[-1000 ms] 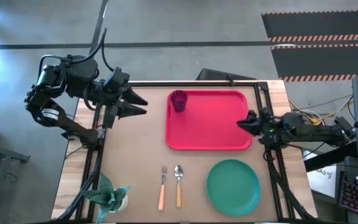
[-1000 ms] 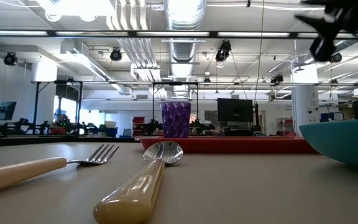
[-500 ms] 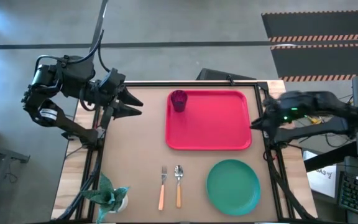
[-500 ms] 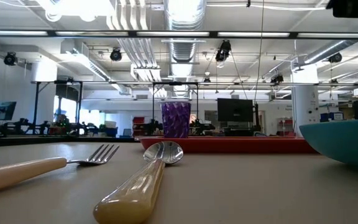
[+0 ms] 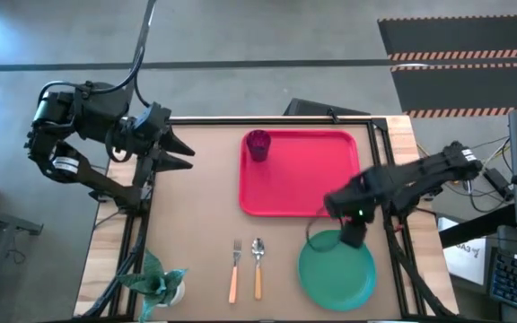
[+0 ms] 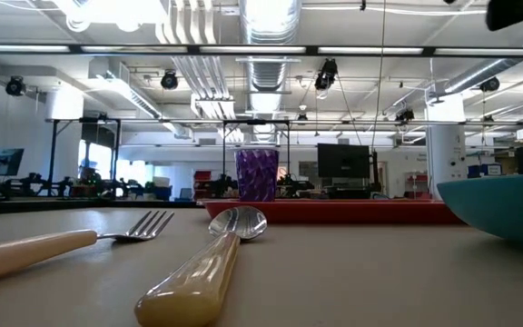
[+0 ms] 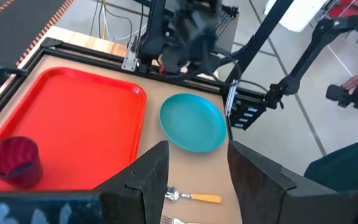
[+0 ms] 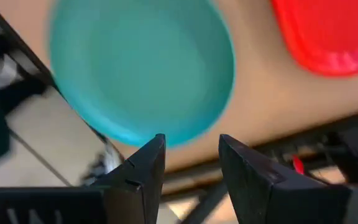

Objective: Pick and place plate/cup/fork/spoon on tray
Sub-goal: Put the green plate on the bottom right side of the violet cup on the red tray

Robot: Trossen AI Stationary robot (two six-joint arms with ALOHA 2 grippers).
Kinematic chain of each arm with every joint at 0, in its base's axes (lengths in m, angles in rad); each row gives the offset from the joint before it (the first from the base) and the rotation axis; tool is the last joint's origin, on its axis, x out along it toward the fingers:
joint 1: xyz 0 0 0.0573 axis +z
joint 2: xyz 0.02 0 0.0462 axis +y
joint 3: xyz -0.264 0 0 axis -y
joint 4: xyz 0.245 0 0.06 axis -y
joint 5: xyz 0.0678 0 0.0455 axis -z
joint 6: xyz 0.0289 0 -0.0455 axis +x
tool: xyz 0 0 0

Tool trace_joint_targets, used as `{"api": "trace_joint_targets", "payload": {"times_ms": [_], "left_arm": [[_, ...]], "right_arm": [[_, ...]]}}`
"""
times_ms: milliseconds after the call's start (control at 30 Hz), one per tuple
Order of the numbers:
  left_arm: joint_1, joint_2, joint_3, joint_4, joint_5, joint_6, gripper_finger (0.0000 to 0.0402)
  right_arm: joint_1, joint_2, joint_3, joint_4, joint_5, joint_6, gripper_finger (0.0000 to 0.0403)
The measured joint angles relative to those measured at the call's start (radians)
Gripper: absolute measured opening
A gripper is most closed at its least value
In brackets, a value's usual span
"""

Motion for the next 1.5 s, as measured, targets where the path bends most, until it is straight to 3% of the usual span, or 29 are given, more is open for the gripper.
{"api": "trace_joint_targets", "payload": {"times_ms": [133, 300, 433, 567, 833, 1067, 1333, 1500], "left_arm": [[0.000, -0.001, 0.000, 0.000, 0.003, 0.033, 0.0148], [0.000, 0.002, -0.003, 0.000, 0.004, 0.036, 0.0148], [-0.001, 0.006, -0.011, 0.001, 0.007, 0.033, 0.0148], [-0.001, 0.015, -0.014, 0.003, 0.008, 0.033, 0.0148], [-0.001, 0.026, -0.027, 0.011, 0.031, 0.032, 0.0148], [0.000, 0.031, -0.032, 0.010, 0.042, 0.032, 0.0148], [0.000, 0.031, -0.032, 0.011, 0.044, 0.030, 0.0148], [0.000, 0.031, -0.032, 0.011, 0.044, 0.028, 0.0148]], "right_arm": [[0.096, 0.025, -0.038, -0.015, 0.019, 0.127, 0.0141], [0.204, -0.058, -0.103, -0.010, 0.103, 0.342, 0.0143], [0.272, -0.139, -0.195, 0.063, 0.187, 0.511, 0.0158], [0.311, -0.204, -0.332, 0.197, 0.190, 0.613, 0.0188], [0.326, -0.219, -0.548, 0.466, 0.212, 0.625, 0.0229], [0.326, -0.210, -0.642, 0.482, 0.216, 0.603, 0.0231], [0.326, -0.210, -0.754, 0.721, 0.216, 0.618, 0.0231], [0.326, -0.210, -0.799, 0.782, 0.216, 0.619, 0.0229]]}}
